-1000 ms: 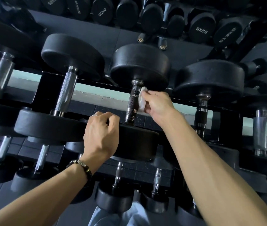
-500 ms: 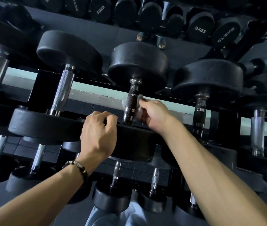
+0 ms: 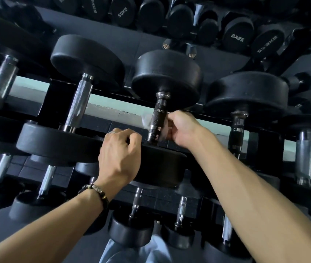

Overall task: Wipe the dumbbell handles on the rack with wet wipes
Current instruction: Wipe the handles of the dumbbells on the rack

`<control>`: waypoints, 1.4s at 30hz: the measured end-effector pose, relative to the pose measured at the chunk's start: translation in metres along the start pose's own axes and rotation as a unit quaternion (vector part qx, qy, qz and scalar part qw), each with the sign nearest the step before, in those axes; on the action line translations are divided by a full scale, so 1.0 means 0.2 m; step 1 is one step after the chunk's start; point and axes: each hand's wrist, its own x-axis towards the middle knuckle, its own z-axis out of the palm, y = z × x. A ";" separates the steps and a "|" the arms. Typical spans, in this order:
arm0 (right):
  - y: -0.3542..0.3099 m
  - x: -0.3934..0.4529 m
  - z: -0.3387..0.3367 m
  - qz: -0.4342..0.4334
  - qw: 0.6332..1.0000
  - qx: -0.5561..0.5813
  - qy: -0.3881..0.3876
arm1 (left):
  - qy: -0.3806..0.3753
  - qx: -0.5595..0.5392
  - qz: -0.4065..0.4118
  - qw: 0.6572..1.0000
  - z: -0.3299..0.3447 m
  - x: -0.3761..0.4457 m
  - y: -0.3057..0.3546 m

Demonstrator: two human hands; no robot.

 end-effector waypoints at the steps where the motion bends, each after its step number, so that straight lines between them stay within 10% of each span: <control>1: -0.03 0.02 0.02 -0.007 1.000 0.028 0.009 | 0.000 0.001 0.001 1.000 0.00 0.00 0.00; 9: 0.01 -0.04 -0.06 0.069 0.992 -0.056 -0.092 | -0.002 -0.005 0.000 1.000 0.00 0.00 0.00; 19: 0.00 -0.07 -0.04 0.058 0.990 -0.086 -0.094 | -0.001 -0.003 -0.003 1.000 0.00 0.00 0.00; 23: -0.08 0.04 0.01 -0.024 0.992 0.121 -0.002 | 0.000 -0.005 -0.001 1.000 0.00 0.00 -0.01; 29: 0.05 -0.07 -0.03 0.036 0.998 -0.048 -0.036 | 0.000 -0.004 -0.003 1.000 0.00 0.00 0.00; 33: -0.07 0.02 0.00 -0.055 0.998 0.041 -0.003 | 0.003 -0.003 0.000 1.000 0.01 0.00 0.00; 42: -0.02 -0.05 -0.06 0.032 0.997 -0.017 -0.067 | 0.001 -0.002 0.003 1.000 0.00 0.00 0.00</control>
